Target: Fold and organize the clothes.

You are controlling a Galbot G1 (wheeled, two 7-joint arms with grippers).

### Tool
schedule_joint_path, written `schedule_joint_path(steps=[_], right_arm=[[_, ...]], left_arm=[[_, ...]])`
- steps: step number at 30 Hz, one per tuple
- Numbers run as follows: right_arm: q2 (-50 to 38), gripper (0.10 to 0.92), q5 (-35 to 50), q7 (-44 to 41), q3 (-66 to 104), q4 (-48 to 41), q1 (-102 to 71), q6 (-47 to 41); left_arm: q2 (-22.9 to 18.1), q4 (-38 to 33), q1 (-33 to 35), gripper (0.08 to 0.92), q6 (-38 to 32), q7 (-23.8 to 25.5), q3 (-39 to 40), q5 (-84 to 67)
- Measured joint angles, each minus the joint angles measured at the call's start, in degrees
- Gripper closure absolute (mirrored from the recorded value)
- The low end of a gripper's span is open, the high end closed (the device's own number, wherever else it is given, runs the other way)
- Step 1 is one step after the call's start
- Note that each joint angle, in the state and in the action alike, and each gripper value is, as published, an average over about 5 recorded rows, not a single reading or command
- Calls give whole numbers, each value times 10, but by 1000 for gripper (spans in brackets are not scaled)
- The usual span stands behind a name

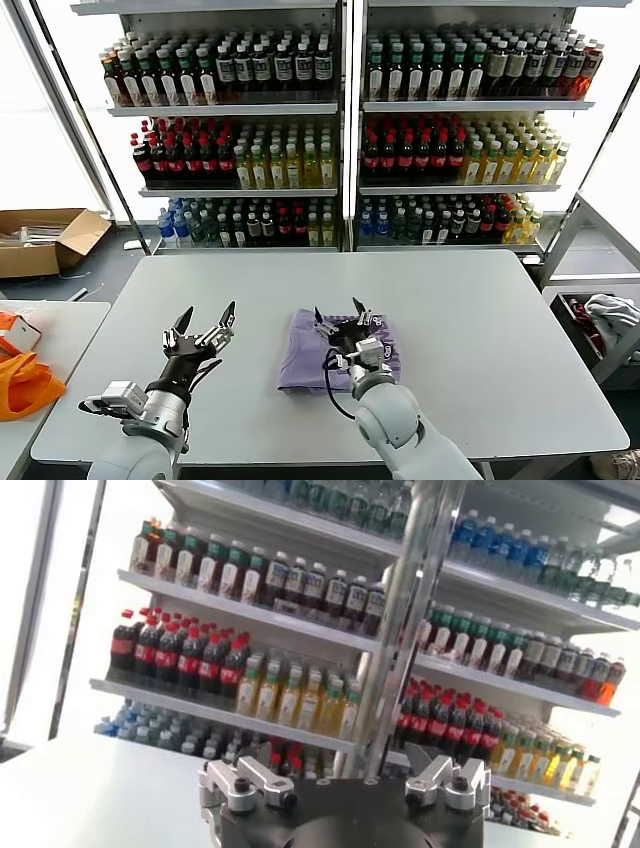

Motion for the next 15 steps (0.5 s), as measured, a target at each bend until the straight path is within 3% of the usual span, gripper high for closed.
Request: schedule_joint_path(steps=[8, 15], right_arm=[[-53, 203, 34, -45, 112, 130, -83, 39], [-70, 203, 72, -111, 241, 178, -195, 92]], left_arm=[[-4, -3, 8, 177, -4, 5, -6, 9], [-10, -14, 28, 177, -15, 27, -24, 24]])
